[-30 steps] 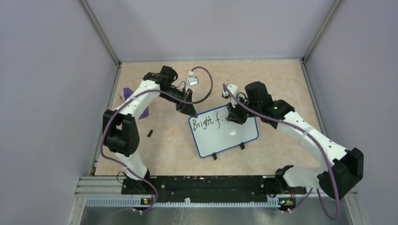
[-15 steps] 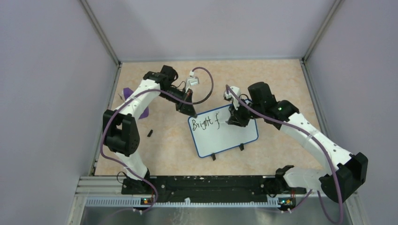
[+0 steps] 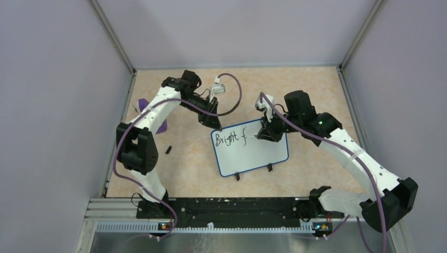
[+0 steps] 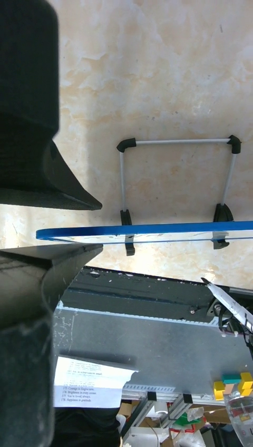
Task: Write a sentence on the whiteboard
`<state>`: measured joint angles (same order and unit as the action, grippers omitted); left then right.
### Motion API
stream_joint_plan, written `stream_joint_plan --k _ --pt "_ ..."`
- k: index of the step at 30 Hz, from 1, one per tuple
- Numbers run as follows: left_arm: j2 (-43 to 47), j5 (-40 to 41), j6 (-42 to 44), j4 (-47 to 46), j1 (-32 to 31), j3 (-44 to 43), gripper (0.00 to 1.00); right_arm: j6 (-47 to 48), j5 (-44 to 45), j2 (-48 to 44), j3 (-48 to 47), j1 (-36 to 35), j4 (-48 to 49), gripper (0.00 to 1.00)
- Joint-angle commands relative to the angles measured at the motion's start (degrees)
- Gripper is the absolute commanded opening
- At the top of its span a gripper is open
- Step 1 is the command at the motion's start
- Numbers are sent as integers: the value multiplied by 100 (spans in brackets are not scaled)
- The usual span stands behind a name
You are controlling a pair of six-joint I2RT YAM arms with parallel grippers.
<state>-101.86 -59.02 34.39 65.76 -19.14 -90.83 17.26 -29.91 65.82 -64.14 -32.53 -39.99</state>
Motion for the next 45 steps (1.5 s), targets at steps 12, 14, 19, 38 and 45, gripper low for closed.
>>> stream_joint_plan --k 12,14,19,38,45 --pt "271 -487 -351 -659 -147 256 36 -140 195 -277 450 107 667 0" --pt "264 -487 -380 -692 -158 281 31 -164 266 -271 472 107 736 0" --pt "265 -451 -449 -777 -169 343 17 -247 547 -197 478 106 935 0" --pt "281 -359 -544 -836 -168 404 0 -140 494 -6 504 -79 860 0" --pt "324 -324 -539 -852 -168 457 0 -151 650 100 484 -148 965 0"
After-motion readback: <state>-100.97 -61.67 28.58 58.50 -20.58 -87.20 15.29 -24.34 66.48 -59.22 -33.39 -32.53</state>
